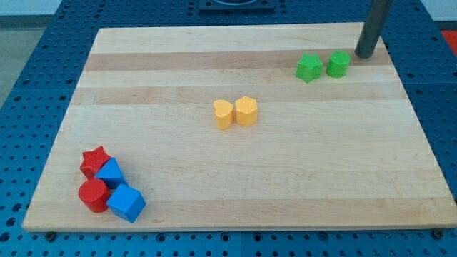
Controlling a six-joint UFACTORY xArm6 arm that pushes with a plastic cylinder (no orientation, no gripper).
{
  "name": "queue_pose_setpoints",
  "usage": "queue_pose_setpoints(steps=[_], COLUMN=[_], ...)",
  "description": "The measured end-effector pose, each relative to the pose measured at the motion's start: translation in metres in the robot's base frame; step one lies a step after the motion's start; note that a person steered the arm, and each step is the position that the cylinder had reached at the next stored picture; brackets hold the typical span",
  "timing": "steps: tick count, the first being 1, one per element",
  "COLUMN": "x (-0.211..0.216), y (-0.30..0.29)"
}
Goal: Move the green circle above the yellow hexagon
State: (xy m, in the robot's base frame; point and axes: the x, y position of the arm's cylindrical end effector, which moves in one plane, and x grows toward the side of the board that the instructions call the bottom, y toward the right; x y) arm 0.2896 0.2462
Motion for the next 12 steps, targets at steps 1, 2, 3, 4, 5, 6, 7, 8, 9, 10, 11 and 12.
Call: queue_pose_setpoints(steps=[1, 2, 3, 4, 5, 6, 7, 8, 9, 10, 11, 12], x=[0.0, 0.008, 0.02, 0.036, 0.056, 0.069, 0.08, 0.081, 0.103, 0.117, 0.117, 0.117], y=[-0.004, -0.02, -0.041, -0.059, -0.076, -0.09, -0.101, -0.101, -0.058, -0.062, -0.066, -0.073])
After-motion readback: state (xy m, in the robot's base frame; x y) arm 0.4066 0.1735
